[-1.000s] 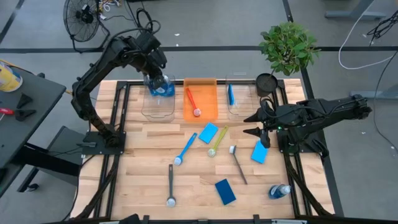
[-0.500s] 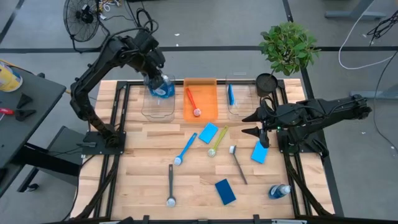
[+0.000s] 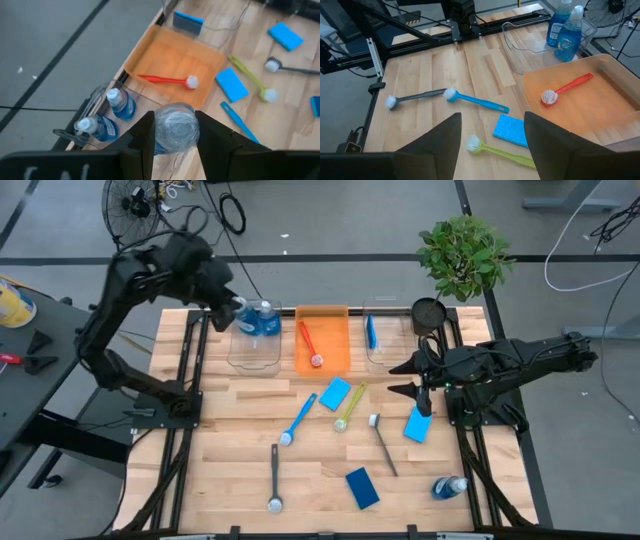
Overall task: Pick & Place Kitchen Sink Supplies
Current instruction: Put the dish soap into the left transparent bin
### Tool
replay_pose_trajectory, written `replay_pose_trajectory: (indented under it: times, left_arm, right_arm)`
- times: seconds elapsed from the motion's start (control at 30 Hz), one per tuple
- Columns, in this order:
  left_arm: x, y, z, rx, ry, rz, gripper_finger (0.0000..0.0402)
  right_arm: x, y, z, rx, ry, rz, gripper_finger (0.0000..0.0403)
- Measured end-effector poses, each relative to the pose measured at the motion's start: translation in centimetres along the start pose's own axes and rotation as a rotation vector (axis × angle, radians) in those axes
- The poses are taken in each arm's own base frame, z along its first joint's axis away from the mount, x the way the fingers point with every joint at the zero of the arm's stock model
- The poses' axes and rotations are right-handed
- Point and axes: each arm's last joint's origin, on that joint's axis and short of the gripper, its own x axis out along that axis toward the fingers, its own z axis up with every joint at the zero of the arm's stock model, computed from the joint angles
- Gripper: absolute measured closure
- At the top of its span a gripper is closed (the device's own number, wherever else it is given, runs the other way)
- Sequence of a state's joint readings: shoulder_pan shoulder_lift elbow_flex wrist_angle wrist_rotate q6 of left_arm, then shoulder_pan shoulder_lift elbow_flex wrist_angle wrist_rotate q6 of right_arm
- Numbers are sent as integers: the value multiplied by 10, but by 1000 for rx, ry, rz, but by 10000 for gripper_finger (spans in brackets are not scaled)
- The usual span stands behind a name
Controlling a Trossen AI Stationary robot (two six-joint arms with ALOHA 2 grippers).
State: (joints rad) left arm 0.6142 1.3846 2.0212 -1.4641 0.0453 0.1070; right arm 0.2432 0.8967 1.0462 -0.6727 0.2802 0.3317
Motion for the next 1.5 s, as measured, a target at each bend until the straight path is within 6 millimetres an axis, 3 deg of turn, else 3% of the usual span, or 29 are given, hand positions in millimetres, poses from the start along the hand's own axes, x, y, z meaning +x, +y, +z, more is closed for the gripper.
replay_pose_trajectory:
  times: [0.2,1.23,1.37,1.5]
  left_arm:
    - [-20,-3,-8,-26,-48,49,281]
    - [-24,-7,19,-75,-326,109,281]
    - [-15,-7,13,-79,-217,117,281]
    - [8,-11,3,-71,-124,113,281]
  right_arm:
    - [0,0,0,0,0,0,185]
    - [0,1,9,28,-99,-21,185]
    - [-1,2,10,31,-111,-18,185]
    - [-1,2,10,31,-111,-18,185]
